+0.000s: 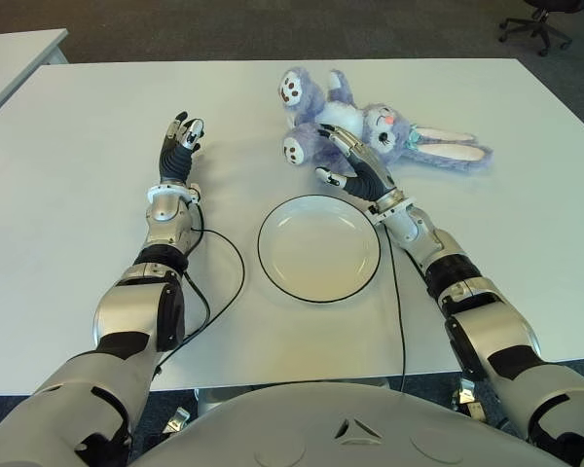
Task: Put the doll into the plate.
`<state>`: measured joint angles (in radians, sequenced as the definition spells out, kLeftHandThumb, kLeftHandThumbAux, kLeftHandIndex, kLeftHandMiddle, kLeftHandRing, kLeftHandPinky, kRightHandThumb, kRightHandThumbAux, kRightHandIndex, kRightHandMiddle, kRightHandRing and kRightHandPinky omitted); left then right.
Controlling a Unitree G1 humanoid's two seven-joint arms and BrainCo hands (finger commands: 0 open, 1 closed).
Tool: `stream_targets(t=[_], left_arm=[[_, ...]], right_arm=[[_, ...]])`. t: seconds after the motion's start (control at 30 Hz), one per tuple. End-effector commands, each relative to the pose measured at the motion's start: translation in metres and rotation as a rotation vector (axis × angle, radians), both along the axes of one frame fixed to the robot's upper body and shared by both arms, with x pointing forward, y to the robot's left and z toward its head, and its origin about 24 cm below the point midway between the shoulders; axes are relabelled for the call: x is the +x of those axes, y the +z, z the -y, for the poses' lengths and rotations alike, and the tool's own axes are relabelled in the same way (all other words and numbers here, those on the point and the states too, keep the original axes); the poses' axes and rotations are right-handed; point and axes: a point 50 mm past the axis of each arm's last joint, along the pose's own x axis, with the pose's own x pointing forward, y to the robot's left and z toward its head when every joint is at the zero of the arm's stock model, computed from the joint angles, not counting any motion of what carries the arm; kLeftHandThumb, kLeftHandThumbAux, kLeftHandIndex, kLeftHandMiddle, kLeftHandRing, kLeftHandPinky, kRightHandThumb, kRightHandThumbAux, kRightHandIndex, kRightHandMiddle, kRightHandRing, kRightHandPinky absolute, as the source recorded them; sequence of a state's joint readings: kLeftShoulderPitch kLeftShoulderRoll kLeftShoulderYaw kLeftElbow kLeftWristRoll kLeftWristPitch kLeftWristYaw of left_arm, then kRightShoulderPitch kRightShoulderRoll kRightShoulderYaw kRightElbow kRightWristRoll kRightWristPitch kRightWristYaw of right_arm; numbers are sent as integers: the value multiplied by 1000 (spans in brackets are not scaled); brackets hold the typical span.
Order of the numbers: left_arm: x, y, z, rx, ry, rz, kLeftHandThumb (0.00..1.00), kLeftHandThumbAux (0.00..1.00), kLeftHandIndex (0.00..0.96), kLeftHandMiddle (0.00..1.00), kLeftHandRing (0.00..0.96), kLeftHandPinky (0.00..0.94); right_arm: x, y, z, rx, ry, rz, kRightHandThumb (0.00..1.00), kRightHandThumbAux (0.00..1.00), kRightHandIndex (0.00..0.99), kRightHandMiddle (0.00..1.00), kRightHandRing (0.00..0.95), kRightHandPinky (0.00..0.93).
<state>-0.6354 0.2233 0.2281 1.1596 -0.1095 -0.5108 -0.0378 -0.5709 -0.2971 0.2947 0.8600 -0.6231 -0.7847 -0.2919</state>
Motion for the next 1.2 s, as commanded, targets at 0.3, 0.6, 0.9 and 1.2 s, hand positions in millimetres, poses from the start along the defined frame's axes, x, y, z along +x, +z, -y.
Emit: stream_targets(t=[0.3,0.6,0.9,1.2], left_arm=[[-27,-46,3,-71,12,-184,0,385,15,152,174,172],[-26,-45,3,-73,11,-182,0,386,17,154,175,150],[-25,-44,4,-78,11,-179,0,385,16,157,179,154],[-24,-43,4,-77,11,-177,0,383,8,158,174,106]], right_arm=[[-91,-123,-12,69,-120,-488,404,175,0,0,0,0],[-89,-120,-14,70,-152,-432,431,177,0,0,0,0],[-88,-120,-16,-26,-203,-288,500,218,0,0,0,0],[-88,-119,-16,-64,-193,-195,505,279,0,0,0,0]])
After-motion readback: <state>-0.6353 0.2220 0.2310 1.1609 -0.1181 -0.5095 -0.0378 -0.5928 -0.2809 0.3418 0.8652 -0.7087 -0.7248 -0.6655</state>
